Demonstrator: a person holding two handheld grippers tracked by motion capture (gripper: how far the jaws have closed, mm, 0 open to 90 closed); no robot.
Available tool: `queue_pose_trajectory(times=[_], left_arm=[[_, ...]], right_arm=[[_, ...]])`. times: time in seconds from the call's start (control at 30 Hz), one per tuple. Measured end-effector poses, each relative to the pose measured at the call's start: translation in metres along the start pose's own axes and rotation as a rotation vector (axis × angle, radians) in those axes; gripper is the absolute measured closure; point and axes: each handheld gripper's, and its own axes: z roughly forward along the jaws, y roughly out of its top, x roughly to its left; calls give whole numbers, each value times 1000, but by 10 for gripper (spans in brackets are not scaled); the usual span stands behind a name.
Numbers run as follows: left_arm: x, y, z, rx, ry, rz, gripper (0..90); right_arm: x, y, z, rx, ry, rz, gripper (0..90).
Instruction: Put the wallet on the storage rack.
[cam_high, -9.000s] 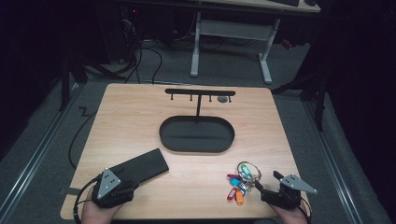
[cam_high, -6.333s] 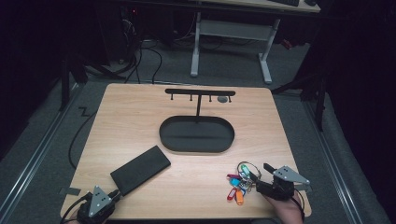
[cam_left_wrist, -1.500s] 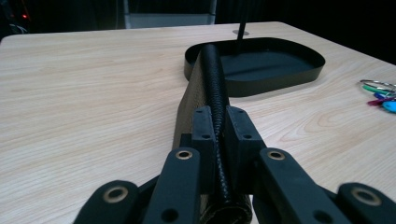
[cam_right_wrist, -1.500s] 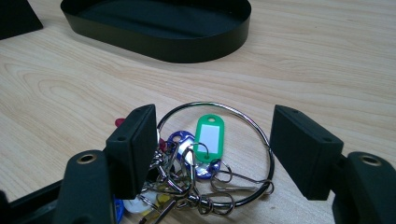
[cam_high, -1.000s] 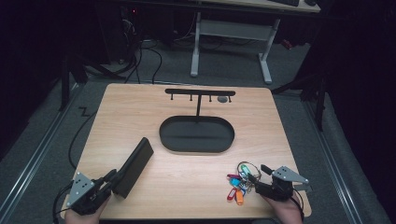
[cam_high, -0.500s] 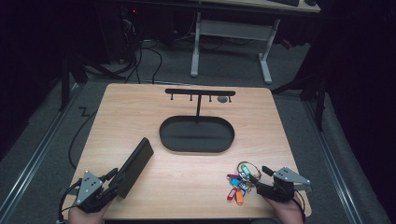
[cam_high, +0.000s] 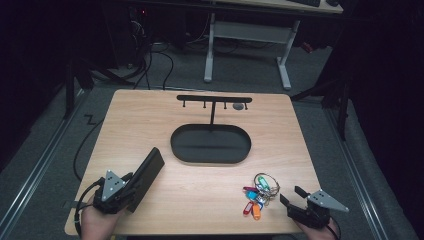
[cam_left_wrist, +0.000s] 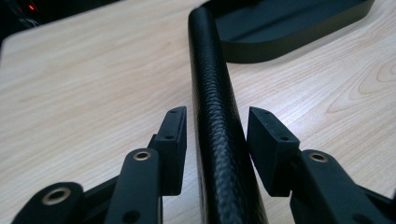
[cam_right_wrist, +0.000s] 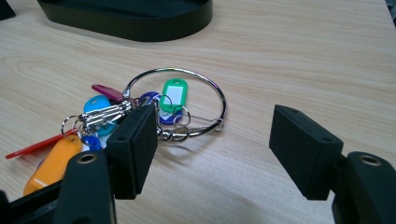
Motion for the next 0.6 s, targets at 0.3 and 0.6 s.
queue_pose_trajectory(times=[0.3,0.6], left_arm=[[0,7,3,47,-7,26,617],[7,30,11,184,-64,63,618]], right_arm=[[1,1,0,-5,25,-5,334],[6,7,11,-5,62,-22,338]])
